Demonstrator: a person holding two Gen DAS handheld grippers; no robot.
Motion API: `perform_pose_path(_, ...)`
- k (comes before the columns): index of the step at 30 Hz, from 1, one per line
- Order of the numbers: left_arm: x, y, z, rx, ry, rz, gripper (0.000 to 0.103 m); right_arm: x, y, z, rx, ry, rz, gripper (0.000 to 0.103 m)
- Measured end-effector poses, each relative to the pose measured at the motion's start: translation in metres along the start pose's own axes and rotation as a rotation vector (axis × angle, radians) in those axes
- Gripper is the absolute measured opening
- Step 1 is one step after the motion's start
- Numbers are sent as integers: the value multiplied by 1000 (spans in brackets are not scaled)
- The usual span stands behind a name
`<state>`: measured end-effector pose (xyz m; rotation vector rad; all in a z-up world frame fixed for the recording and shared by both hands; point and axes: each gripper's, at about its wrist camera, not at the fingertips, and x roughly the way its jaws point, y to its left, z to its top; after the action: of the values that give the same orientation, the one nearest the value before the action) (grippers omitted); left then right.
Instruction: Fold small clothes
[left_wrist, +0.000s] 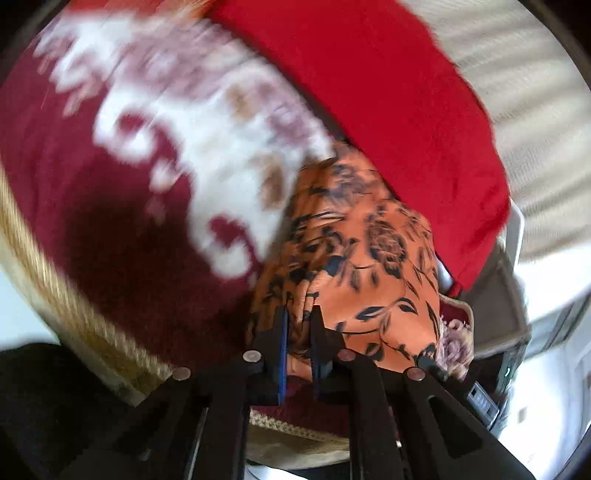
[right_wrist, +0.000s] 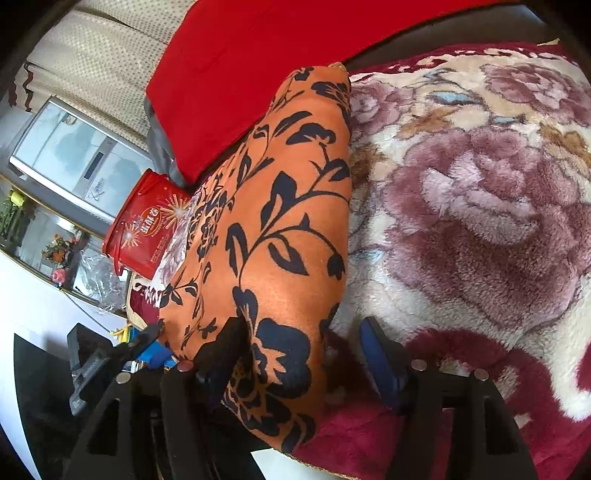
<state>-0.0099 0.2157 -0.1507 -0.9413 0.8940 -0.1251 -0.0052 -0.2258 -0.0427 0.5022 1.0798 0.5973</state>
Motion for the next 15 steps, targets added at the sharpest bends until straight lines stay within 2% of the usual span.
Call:
perform_pose_path(2, 6, 23, -6, -103, 33, -28, 11, 2, 0, -1, 1, 1, 4, 69)
perform_pose_path(6, -1, 6, -10, -32, 10, -6, 12, 2, -5, 0, 15, 5, 17, 69)
perform_pose_path(7, -4, 0, -8, -10, 5, 7, 15, 2, -5, 1, 18, 8, 18, 69)
perform_pose_path(9, -12, -15, -7, 51, -22, 35, 29, 1, -5, 4, 25, 18, 26, 70)
perform_pose_path(11, -23, -33, -3, 123, -76, 64, 63, -3, -6, 7, 29, 14, 36, 71)
perform_pose_path(13, -26, -46, 2, 183, -123, 101, 72, -7, -7, 10, 32, 3, 35, 72)
perform_pose_path(15, -20, -65, 11, 269, -142, 152, 74, -12, -10, 14, 42, -14, 33, 74)
